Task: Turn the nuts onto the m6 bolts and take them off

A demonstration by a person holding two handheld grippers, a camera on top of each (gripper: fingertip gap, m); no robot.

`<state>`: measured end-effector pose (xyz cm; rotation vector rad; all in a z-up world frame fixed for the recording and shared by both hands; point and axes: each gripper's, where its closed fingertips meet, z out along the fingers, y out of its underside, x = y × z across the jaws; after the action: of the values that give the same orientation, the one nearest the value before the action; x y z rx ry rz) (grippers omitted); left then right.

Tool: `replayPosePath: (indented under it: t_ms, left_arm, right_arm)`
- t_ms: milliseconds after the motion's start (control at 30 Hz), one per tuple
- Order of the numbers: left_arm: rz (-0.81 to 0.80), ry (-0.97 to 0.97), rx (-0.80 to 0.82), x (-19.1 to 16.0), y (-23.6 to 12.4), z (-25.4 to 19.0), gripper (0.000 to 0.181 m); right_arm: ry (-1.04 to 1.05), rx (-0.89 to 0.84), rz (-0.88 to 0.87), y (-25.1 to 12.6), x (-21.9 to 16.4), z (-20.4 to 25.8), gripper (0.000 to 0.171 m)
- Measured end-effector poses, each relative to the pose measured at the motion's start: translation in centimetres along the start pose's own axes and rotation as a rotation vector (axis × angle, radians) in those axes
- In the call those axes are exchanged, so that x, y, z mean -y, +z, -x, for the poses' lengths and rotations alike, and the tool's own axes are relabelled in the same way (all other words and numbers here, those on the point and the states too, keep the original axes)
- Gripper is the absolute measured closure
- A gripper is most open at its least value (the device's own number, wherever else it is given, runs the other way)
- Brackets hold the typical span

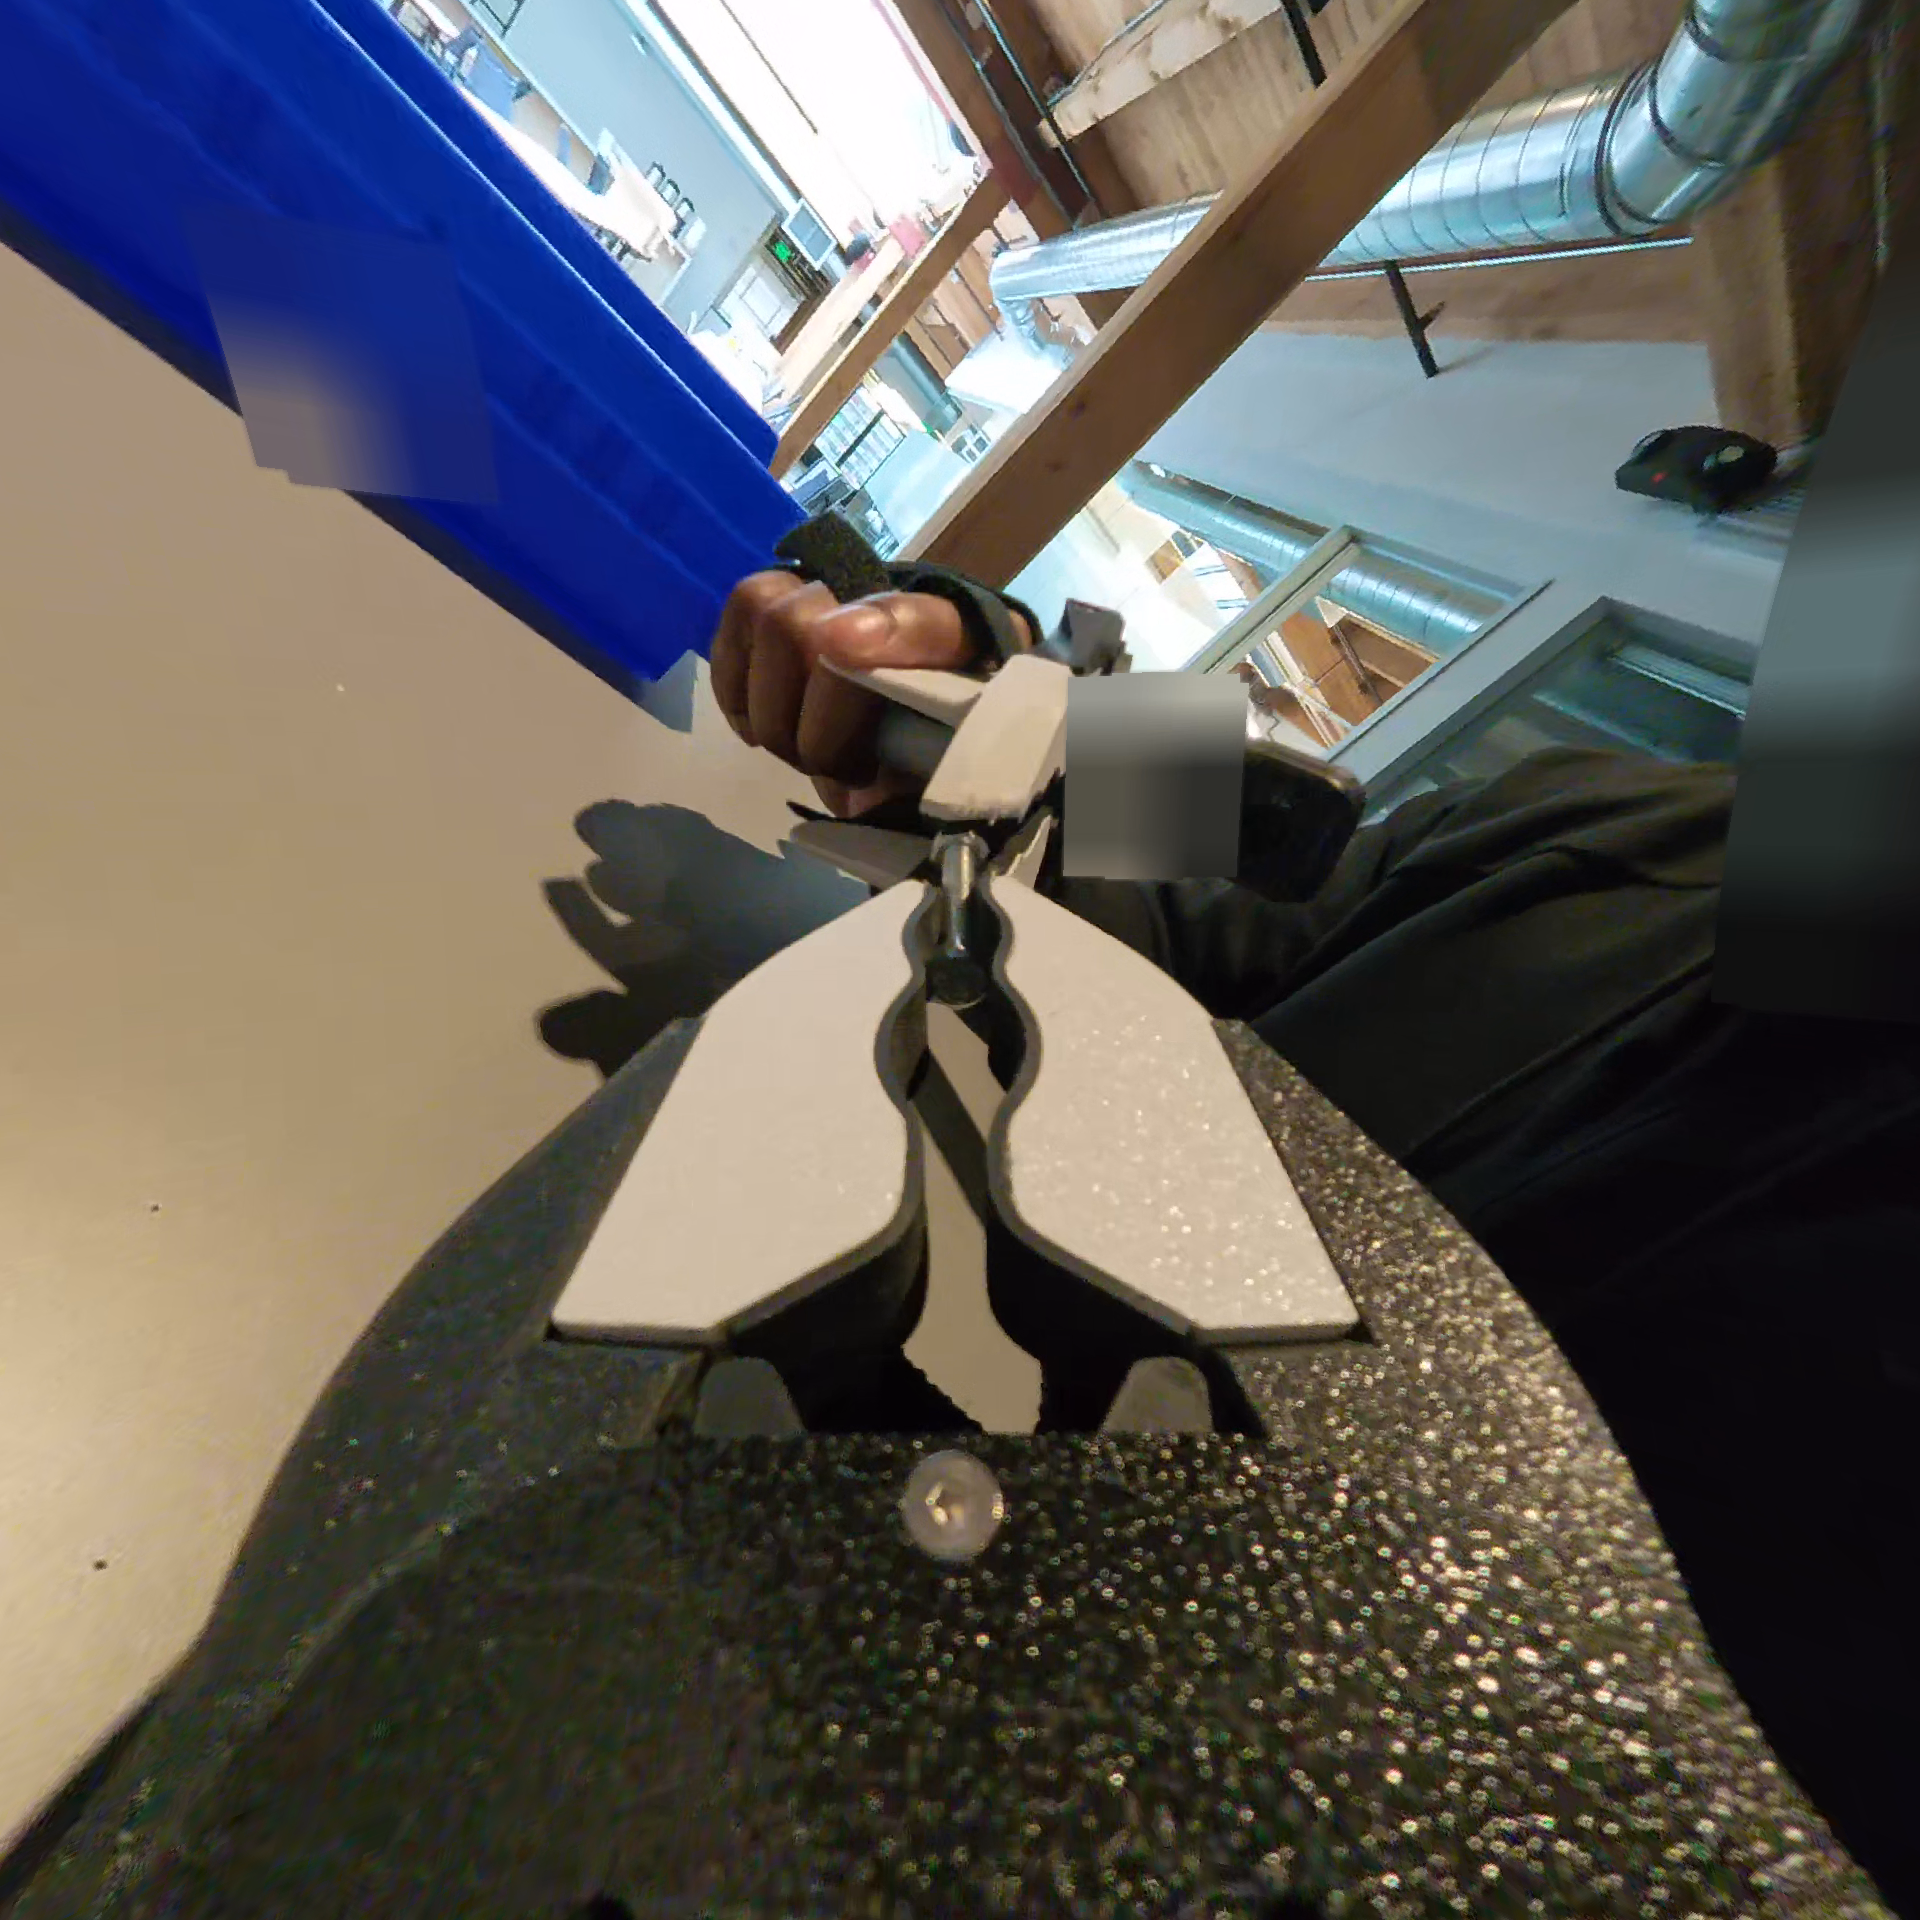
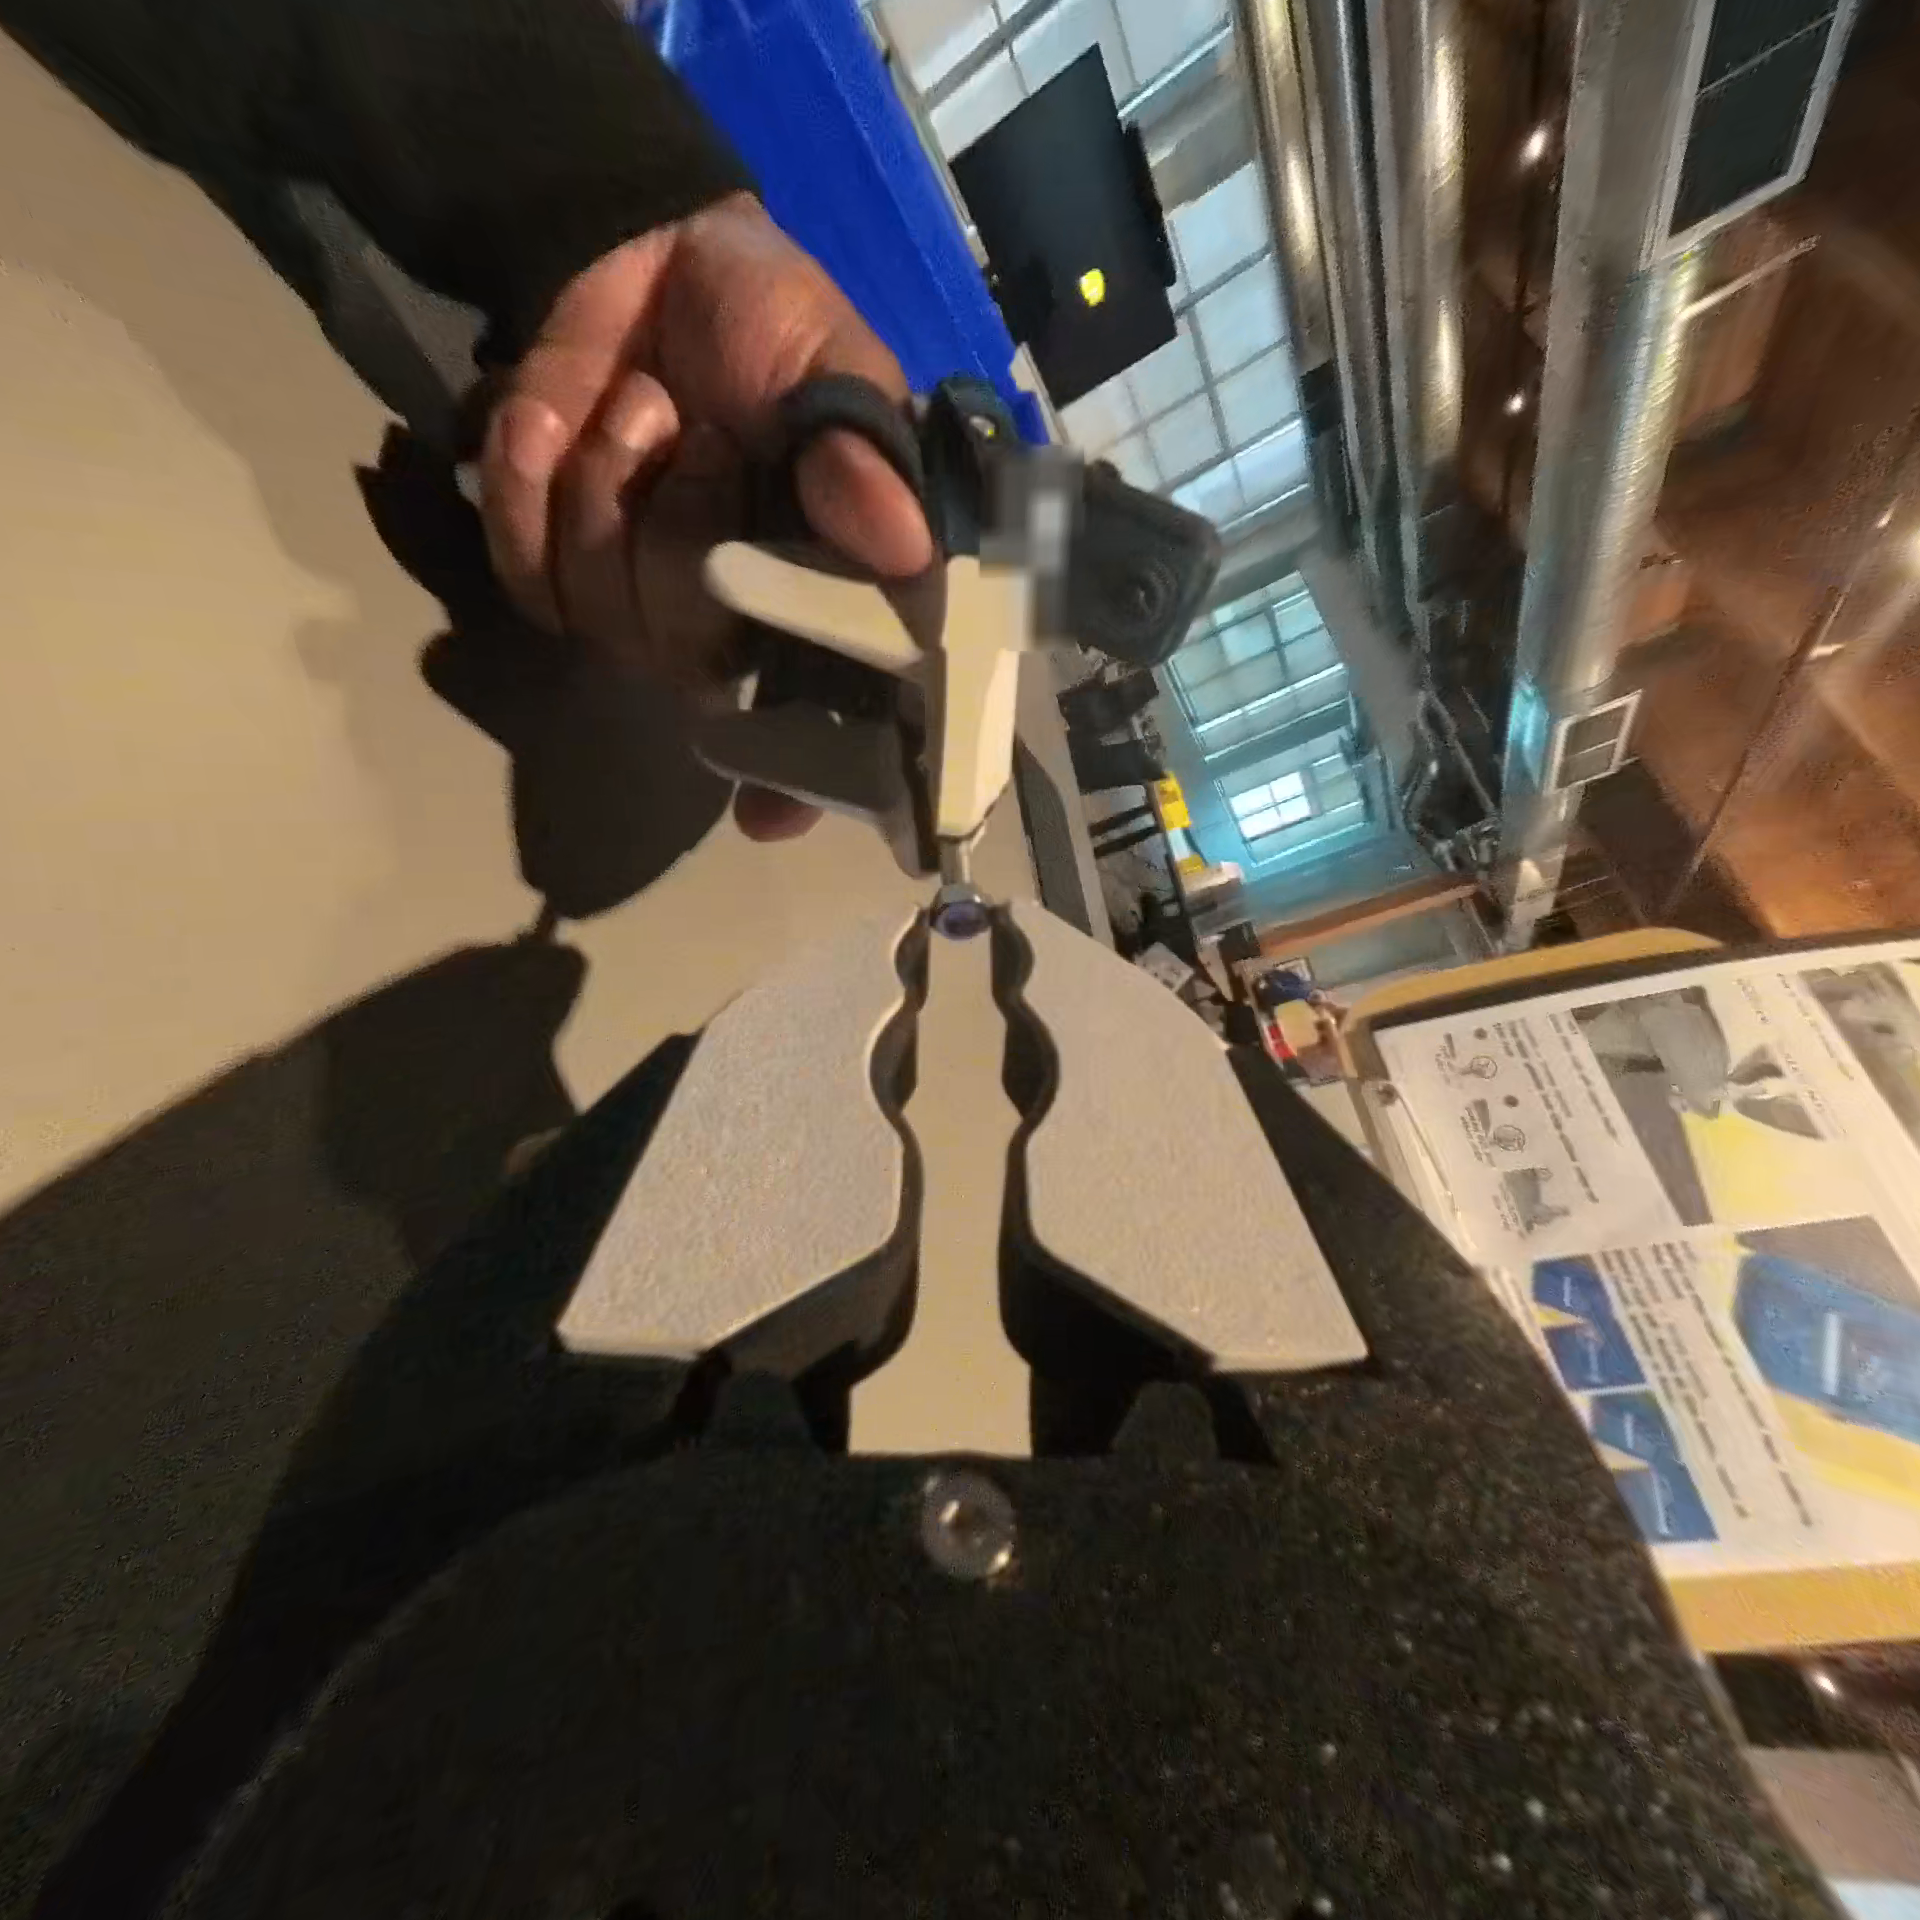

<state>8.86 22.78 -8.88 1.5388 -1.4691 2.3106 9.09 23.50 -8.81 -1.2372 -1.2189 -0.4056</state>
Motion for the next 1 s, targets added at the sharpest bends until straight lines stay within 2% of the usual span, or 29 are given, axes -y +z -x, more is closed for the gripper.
replayPosePath:
  t_ms: [67,133,300,400,500,567,633,767,833,900,1000]
  left_arm:
    - [-0.008,0.031,-0.002,0.2,0.0,-0.2,0.176]
    - [-0.027,0.085,0.021,0.6,-0.2,-0.1,0.176]
    - [-0.060,0.208,0.065,1.3,-0.6,-0.3,0.176]
    - [-0.041,0.247,0.076,1.2,-0.4,-0.4,0.176]
    - [-0.010,0.268,0.094,0.7,-0.2,-0.2,0.176]
    - [0.003,0.264,0.094,0.5,-0.1,-0.2,0.176]
    - [0.010,0.231,0.089,0.4,-0.1,-0.1,0.176]
    - [0.015,0.052,0.019,-0.1,-0.1,-0.2,0.176]
    - [0.020,0.026,0.026,-0.2,-0.1,0.2,0.176]
    - [0.013,0.062,0.032,-0.1,-0.1,0.1,0.176]
    - [-0.017,0.140,0.058,0.6,-0.3,0.0,0.176]
  right_arm:
    - [0.133,0.045,-0.014,0.0,0.2,0.1,0.156]
    - [0.324,0.098,-0.032,0.0,0.4,-0.1,0.140]
    - [0.700,0.202,-0.076,0.1,0.4,-0.6,0.142]
    - [0.803,0.221,-0.076,0.3,0.0,-0.7,0.144]
    - [0.806,0.249,-0.077,0.4,0.2,-0.3,0.149]
    - [0.755,0.251,-0.065,0.4,0.3,0.1,0.160]
    - [0.671,0.220,-0.047,0.5,0.2,0.1,0.160]
    - [0.287,0.093,-0.021,0.5,0.0,0.3,0.160]
    - [0.099,0.033,0.018,0.5,-0.4,0.3,0.160]
    - [0.152,0.039,0.016,0.5,-0.3,0.2,0.159]
    - [0.416,0.111,-0.018,0.6,-0.2,0.1,0.141]
